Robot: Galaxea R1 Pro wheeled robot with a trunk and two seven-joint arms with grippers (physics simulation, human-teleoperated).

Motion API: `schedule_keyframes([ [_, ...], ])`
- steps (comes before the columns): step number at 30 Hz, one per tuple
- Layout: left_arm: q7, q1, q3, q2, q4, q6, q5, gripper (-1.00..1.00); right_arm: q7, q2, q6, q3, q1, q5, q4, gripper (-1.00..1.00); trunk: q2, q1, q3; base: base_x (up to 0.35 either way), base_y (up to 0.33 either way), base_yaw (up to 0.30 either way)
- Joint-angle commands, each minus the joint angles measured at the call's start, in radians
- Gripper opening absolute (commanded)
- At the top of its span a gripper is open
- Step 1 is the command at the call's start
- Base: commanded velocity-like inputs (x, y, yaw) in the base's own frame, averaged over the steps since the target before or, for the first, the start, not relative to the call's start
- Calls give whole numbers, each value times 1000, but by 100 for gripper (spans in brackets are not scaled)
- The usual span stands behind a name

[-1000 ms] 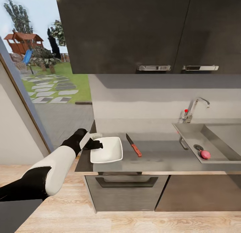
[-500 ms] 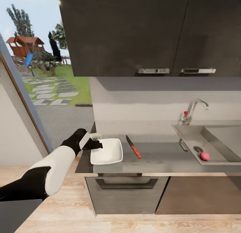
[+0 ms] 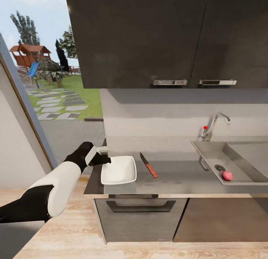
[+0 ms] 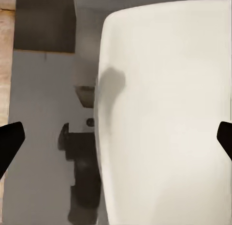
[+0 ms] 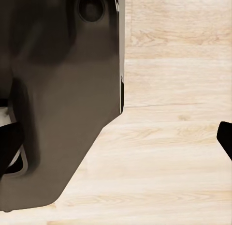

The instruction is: In the kitchen, take the Vidalia onion out of the sink, dice it on the chopping board with the paring knife, put the diced onion into the bowl on the countertop, then place both the paring knife and the chopping board into the sink.

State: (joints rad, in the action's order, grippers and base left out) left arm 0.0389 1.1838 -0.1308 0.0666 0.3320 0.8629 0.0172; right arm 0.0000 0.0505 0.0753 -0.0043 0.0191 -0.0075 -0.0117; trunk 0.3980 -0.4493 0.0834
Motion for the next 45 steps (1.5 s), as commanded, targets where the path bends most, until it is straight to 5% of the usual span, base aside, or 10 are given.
schedule_keyframes([
  [1,5,1,-7,0,12,5,2,100,0,0,3,0,1,-1,1,100,2,-1,1,0,0,0],
  [16,1,0,-6,0,158,-16,2,100,0,0,4,0,1,-1,1,100,2,-1,-24,0,0,0],
  [18,1,-2,-6,3,163,-84,2,100,0,0,4,0,1,0,1,100,2,-1,-27,0,0,0],
  [19,-2,-15,-6,7,158,-255,2,100,0,0,4,0,1,0,1,100,2,-1,-28,0,0,0],
  [24,-15,-53,-6,9,157,-413,2,100,0,0,4,0,1,0,1,100,2,-1,-36,0,0,0],
  [27,-48,-91,-5,13,157,-553,1,100,0,0,4,0,1,0,1,100,2,-1,-41,0,0,0],
  [29,-115,-149,-2,22,161,-716,1,100,0,0,4,0,1,0,1,100,2,-1,-45,0,0,0],
  [38,-218,-244,-1,28,163,-917,1,100,0,0,4,0,1,0,1,100,2,-1,-59,0,0,0],
  [45,-232,-271,0,27,170,-949,1,100,0,0,16,0,1,0,1,100,2,-1,-69,0,0,0],
])
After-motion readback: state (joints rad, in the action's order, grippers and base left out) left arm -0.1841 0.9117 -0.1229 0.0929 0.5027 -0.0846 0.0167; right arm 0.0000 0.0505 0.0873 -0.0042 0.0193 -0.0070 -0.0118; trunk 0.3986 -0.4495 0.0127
